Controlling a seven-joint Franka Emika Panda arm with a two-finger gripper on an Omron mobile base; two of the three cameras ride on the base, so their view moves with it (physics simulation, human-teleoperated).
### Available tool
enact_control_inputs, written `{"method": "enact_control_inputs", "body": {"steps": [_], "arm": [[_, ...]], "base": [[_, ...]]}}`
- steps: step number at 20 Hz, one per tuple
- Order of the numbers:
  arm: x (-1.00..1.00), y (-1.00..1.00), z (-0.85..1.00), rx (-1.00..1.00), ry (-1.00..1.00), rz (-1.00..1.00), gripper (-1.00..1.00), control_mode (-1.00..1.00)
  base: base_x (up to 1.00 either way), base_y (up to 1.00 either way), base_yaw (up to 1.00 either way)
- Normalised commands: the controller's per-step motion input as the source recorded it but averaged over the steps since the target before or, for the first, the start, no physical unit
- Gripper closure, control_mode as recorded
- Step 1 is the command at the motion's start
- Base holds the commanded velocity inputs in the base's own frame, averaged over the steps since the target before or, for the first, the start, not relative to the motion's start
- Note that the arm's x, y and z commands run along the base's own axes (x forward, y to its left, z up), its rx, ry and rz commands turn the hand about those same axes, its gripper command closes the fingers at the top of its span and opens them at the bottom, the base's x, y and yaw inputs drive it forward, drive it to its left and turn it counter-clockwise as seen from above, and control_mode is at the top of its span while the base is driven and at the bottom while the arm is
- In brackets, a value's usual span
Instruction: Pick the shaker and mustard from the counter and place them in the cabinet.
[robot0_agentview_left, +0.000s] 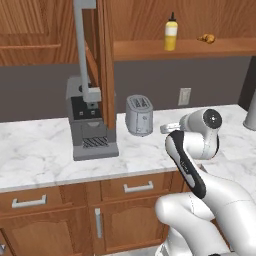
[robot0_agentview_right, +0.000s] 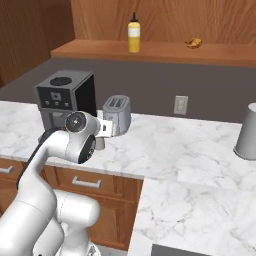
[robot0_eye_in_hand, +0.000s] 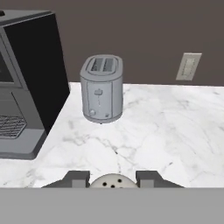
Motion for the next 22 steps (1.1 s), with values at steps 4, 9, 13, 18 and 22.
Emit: {"method": "enact_control_inputs", "body": {"steps": [4,9,13,18,22], "arm": [[0.00,0.00,0.00,0.00,0.00,0.00,1.00,1.00],[0.00,0.00,0.00,0.00,0.00,0.00,1.00,1.00],[0.00,0.00,0.00,0.00,0.00,0.00,1.00,1.00],[0.00,0.00,0.00,0.00,0.00,0.00,1.00,1.00],[0.00,0.00,0.00,0.00,0.00,0.00,1.00,1.00]], "base": [[0.33,-0.12,0.00],[0.35,-0.13,0.00],[0.31,-0.14,0.00],[0.27,-0.14,0.00],[0.38,-0.14,0.00]]}}
